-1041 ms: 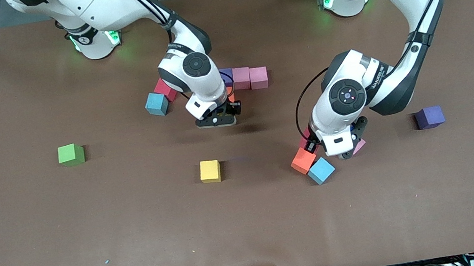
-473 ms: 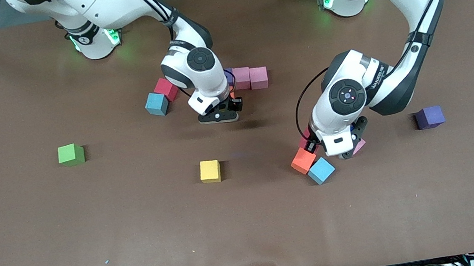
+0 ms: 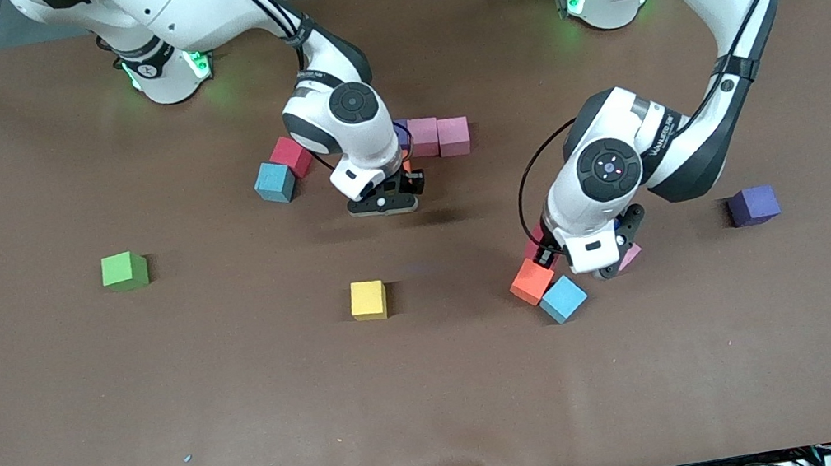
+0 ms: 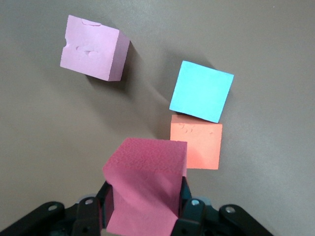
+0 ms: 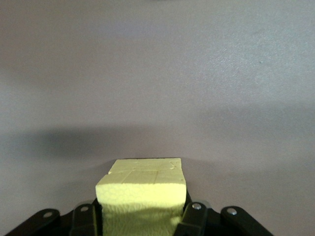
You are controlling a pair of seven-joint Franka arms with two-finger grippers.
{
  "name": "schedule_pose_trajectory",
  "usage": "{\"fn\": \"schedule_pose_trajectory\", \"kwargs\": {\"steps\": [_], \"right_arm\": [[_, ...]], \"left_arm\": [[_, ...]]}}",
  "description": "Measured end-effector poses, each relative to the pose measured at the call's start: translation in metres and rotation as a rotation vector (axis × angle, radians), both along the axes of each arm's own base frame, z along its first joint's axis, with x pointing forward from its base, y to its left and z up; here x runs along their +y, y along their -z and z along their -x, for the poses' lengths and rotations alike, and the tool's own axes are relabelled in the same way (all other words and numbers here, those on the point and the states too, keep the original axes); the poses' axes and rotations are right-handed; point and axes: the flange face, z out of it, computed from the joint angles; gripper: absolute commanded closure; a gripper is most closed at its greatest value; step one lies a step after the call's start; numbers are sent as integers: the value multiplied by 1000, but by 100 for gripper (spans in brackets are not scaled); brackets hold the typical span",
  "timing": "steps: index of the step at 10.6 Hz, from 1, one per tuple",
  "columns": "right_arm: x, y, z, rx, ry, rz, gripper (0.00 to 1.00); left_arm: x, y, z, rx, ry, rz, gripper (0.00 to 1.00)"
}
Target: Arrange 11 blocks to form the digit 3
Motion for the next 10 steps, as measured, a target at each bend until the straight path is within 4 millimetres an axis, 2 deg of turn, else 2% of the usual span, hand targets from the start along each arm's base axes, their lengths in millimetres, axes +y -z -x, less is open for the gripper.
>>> {"fn": "schedule_pose_trajectory", "kwargs": {"steps": [10], "right_arm": [[1,6,0,-8,-5,-13,100]], "left_arm": [[0,0,0,1,0,-1,100]]}}
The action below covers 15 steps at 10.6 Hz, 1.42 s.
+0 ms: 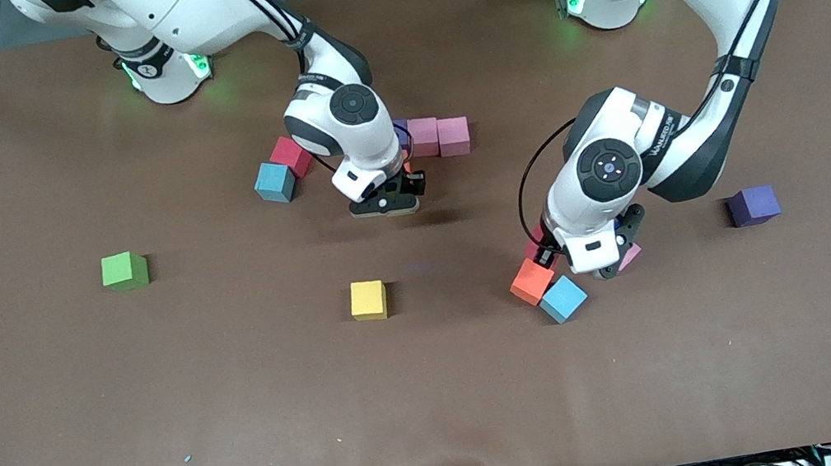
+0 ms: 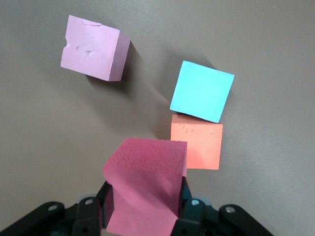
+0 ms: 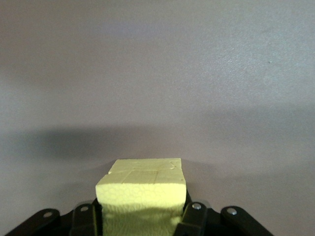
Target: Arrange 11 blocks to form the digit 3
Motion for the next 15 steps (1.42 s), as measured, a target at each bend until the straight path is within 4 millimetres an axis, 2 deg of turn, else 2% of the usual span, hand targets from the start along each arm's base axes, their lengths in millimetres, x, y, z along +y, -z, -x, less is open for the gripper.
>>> {"fn": "schedule_pose_trajectory", "kwargs": {"steps": [5,6,7,8,10,12,13,14,15], "right_arm": [[1,1,1,-7,-12,4,98],[1,1,1,-8,-14,5,76],[1,1,1,-9,-16,5,57],[1,1,1,-9,-16,5,48],[1,1,1,-10,-17,6,36],[1,1,1,-9,-17,6,14],[1,2,1,-8,-17,7,11],[0,4,2,-5,-17,9,3],[0,6,2,-3,-18,11,0]], "left_arm": [[1,0,0,0,-2,0,100],[1,0,0,0,-2,0,100],[1,0,-1,0,-2,0,100],[1,0,-1,0,-1,0,100],[1,0,-1,0,0,0,100],[1,0,-1,0,1,0,100],[1,0,-1,0,1,0,100],[1,0,-1,0,2,0,100],[1,0,-1,0,2,0,100]]}}
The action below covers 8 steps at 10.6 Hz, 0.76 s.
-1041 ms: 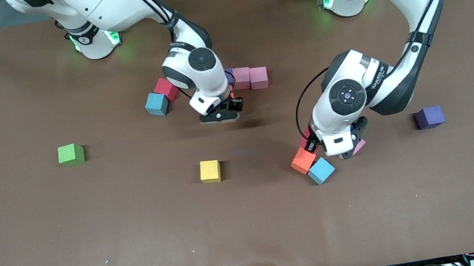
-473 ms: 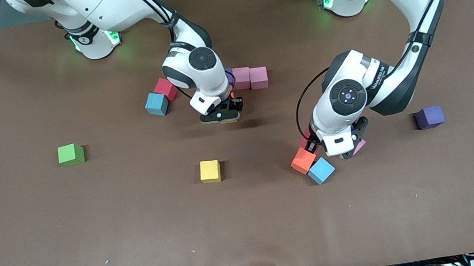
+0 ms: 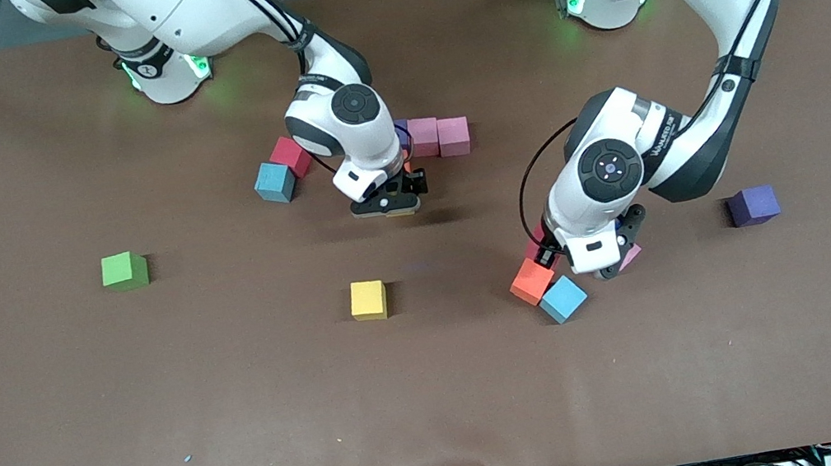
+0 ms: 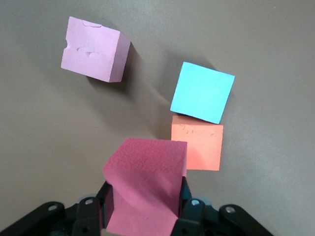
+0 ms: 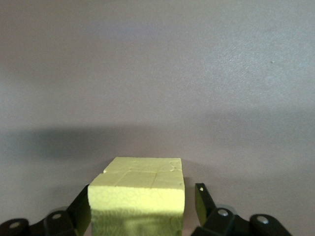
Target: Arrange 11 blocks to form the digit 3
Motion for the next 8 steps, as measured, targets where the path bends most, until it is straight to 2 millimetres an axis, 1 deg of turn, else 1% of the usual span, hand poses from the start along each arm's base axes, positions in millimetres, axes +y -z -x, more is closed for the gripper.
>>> {"fn": "schedule_pose_trajectory", "kwargs": {"steps": [4,6,8], "right_arm": [[1,-1,-1,-3,0,-3,0],[4,-11,-5,-19,1,-18,0],[7,-23,-10,-36,-9,-25,0]], "left_arm": [[-1,0,1,0,2,0,100],[-5,0,4,9,-31,-2,100],[-15,3,14,50,-97,17,100]]}}
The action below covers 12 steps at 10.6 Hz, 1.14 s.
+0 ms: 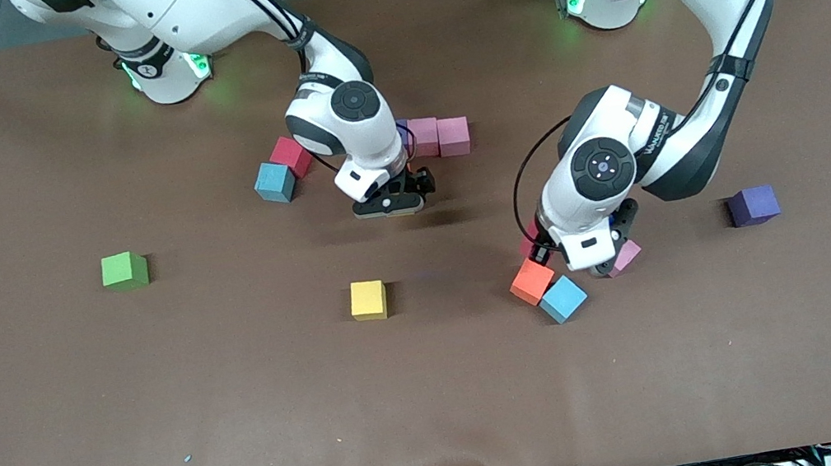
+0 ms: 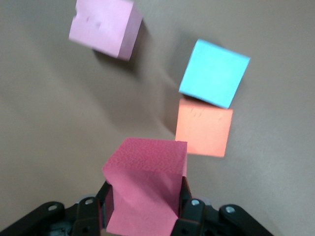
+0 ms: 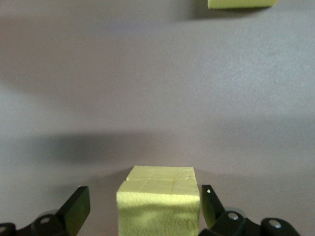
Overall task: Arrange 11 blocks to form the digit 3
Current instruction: 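Place yellow below orange with the right gripper while the left gripper carries pink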
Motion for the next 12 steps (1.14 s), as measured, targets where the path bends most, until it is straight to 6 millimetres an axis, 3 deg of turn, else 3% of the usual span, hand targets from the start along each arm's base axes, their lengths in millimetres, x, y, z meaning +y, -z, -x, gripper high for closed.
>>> {"fn": "schedule_pose_trajectory", "kwargs": {"steps": [6,9,12], "right_arm": [[-11,-54,-22,-18,-63,72,0],[-40,-74,-46,-9,-129,112,0],[-84,-92,-76,21,-203,159,0]], "left_arm": [[-35,20,42,67,-183,-31,100],[-50,25,53,63,-245,-33,100],[-55,33,61,61,-261,-27,100]]}}
